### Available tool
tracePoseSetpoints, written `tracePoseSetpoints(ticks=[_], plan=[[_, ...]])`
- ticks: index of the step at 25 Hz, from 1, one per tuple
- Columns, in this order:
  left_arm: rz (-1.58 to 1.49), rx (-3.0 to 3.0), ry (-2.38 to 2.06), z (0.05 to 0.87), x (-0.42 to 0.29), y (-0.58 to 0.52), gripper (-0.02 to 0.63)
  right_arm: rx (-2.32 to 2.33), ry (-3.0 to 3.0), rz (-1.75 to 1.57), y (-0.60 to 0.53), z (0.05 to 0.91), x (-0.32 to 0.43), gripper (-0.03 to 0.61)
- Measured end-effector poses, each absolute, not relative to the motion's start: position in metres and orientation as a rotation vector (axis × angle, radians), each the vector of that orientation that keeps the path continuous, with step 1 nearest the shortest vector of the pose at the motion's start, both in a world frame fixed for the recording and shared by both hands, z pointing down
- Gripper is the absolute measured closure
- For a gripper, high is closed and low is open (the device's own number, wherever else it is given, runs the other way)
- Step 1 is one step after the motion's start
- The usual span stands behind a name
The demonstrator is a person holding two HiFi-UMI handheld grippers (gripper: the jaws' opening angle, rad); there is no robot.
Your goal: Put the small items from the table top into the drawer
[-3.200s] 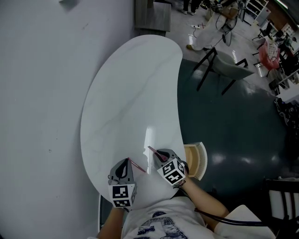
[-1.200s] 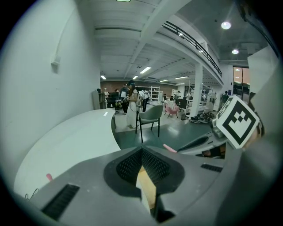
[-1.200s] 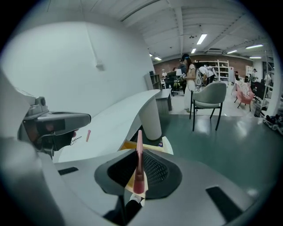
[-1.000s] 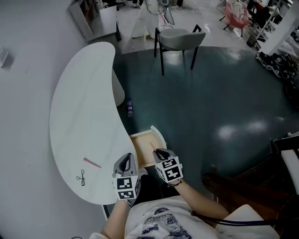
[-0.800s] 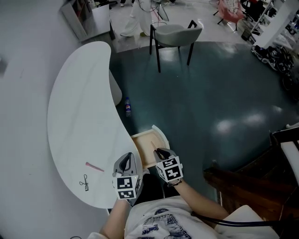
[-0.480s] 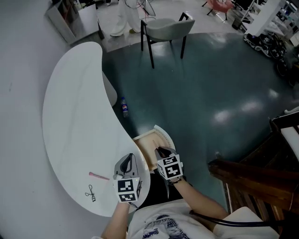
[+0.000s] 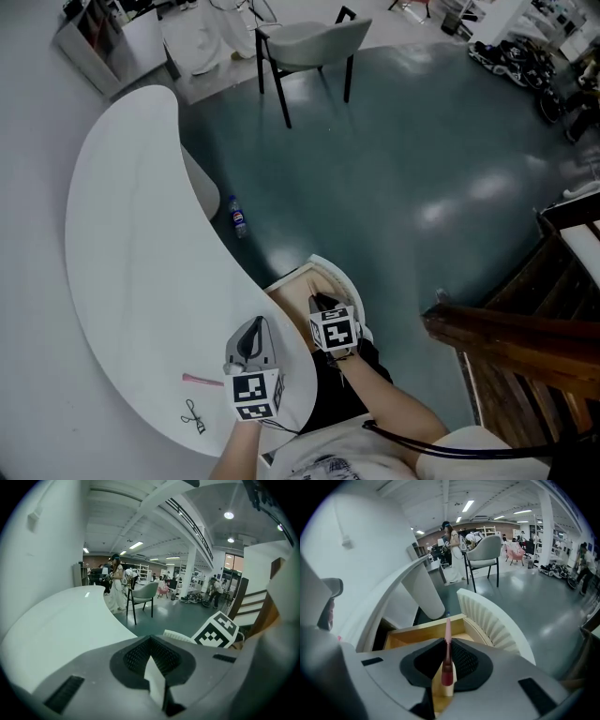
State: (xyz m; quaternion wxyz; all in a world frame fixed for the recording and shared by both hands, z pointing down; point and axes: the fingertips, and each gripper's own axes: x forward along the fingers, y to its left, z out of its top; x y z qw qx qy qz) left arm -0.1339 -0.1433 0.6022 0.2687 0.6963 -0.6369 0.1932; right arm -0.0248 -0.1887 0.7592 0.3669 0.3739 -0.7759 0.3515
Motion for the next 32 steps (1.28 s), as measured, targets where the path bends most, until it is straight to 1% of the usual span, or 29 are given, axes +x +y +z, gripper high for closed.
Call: tracePoseSetpoints(ticks=[5,18,32], plan=[[0.552,1.874,-1.695,0.615,-0.143,-0.146,0.594,0.986,-1.942,0.934,-0.191,0.784,-0.025,0.517],[0.623,1.89,-1.66,0.645,-0.139,-0.159,0.594,0.999,-1.879,0.99,-0.194,0.839,-0.023,0.517],[0.675,1.922,-1.647,0.648,-0.138,-0.159,0.594,0.987,-1.802,0.967,-0.208,0.887,-0.026,0.517]])
